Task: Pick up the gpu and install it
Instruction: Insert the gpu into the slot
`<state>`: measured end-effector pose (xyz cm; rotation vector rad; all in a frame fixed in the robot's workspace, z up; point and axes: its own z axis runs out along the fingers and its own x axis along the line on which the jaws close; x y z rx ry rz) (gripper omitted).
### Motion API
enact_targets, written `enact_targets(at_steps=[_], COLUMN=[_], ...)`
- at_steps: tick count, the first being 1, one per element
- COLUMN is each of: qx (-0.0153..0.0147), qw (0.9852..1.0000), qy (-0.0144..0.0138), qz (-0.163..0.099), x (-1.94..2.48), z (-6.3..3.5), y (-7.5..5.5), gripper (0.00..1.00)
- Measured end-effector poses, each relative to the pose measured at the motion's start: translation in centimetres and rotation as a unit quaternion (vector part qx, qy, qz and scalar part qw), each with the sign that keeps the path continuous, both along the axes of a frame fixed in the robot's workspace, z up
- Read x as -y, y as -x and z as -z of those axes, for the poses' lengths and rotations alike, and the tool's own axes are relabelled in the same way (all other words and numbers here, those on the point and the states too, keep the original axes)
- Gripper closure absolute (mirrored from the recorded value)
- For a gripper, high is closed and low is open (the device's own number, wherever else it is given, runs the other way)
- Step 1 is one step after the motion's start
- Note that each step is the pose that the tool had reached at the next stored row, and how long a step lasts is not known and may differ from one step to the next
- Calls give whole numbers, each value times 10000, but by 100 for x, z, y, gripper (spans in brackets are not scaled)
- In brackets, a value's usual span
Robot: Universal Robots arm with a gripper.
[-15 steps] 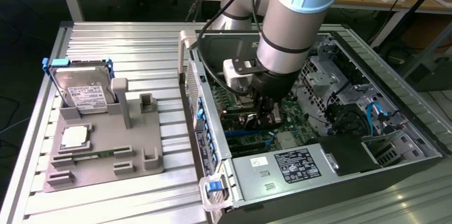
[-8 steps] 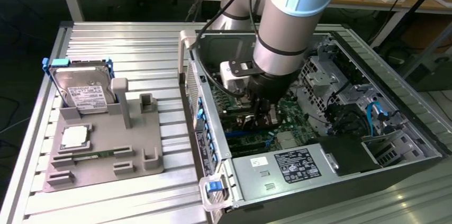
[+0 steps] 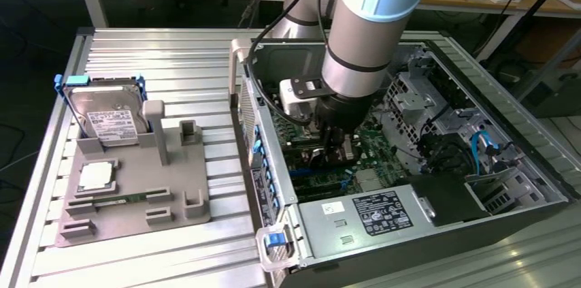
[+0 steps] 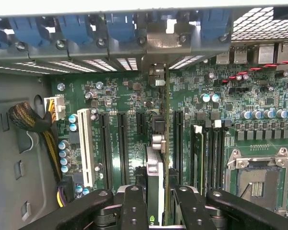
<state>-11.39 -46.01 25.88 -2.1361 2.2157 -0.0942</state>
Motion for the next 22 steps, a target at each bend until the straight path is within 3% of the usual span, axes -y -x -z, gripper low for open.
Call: enact_targets(at_steps=[22], qx=[0], qw=[10000], qy=[0], qz=[-25], x=[-14], z=[17], y=[50], gripper=[73])
